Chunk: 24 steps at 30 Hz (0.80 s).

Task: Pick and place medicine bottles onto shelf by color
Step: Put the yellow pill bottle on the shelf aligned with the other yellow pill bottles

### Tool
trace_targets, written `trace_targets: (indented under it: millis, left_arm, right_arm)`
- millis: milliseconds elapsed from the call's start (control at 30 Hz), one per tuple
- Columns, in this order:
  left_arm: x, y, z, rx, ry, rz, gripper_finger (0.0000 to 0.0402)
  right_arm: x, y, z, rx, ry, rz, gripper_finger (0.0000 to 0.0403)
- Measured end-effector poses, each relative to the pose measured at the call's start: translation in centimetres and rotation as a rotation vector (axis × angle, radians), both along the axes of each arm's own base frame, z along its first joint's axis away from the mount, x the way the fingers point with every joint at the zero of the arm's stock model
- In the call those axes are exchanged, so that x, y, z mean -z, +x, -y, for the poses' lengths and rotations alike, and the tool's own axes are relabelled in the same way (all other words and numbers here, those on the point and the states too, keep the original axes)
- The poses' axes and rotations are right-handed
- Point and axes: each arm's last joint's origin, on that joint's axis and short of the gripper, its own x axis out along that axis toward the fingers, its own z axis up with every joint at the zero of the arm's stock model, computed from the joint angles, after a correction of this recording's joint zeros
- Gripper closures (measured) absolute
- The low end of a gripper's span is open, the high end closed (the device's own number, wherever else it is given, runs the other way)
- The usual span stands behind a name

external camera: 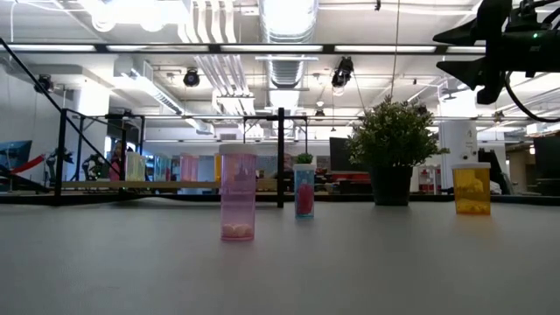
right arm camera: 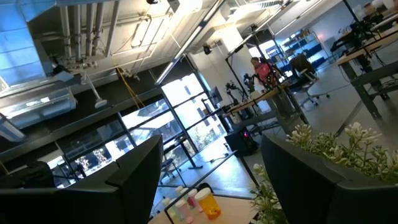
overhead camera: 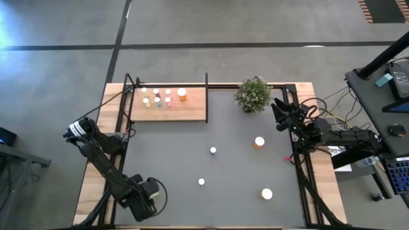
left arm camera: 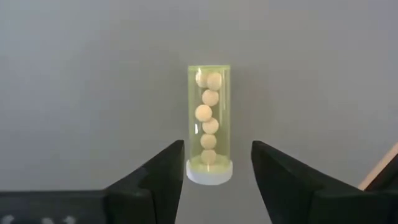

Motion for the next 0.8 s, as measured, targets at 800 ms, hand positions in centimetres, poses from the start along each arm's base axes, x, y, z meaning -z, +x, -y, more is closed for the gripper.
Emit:
trace_targets:
  millis: [800]
  left_arm:
    - [0.3,0.25,0.18,0.09,-0.018,0.049,0.0308]
  right_arm:
    - [0.0,0.0,0.0,0.0,0.0,0.0,0.0142]
